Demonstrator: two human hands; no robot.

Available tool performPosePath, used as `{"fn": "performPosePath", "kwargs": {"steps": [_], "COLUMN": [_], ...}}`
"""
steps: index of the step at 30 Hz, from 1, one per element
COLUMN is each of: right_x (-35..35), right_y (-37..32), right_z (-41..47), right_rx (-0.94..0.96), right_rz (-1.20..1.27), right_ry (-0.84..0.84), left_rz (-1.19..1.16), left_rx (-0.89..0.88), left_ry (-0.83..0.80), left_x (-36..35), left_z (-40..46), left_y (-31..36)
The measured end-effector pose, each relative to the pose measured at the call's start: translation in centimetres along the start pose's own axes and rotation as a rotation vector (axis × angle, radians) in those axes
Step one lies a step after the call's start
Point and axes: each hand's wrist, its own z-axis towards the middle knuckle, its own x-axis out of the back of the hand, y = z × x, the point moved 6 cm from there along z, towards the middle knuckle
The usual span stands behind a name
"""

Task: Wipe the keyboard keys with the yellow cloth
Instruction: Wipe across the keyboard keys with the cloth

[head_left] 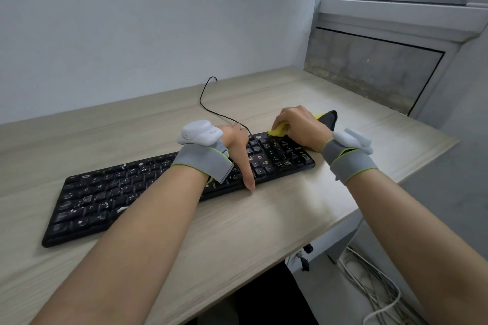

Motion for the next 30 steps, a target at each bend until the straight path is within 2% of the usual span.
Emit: {"fn": "performPosePath", "kwargs": {"steps": [6, 13, 19, 27, 30], "right_x": [-0.2, -0.6, 0.1, -0.1, 0.2], "right_y": [0.0, -1.5, -1.2, -1.2, -0.7], "right_z": [-1.7, -3.0, -3.6, -4.1, -4.2], "right_rx": [-0.062, 0.034, 0.009, 0.047, 0.023], "right_rz": [0.0, -0.01, -0.045, -0.013, -0.029], "right_ry": [0.094, 0.039, 0.101, 0.039, 0.064], "left_rz": [-0.002, -0.005, -0.018, -0.015, -0.018], "left_rx": [0.01, 0.014, 0.014, 0.01, 0.011], "left_ry": [-0.01, -0.008, -0.001, 0.002, 0.005], "left_x": [0.0, -0.1, 0.0, -0.1, 0.0], "left_z": [0.1, 0.1, 0.1, 0.1, 0.1], "left_y": [0.0, -0.1, 0.0, -0.1, -0.1]}}
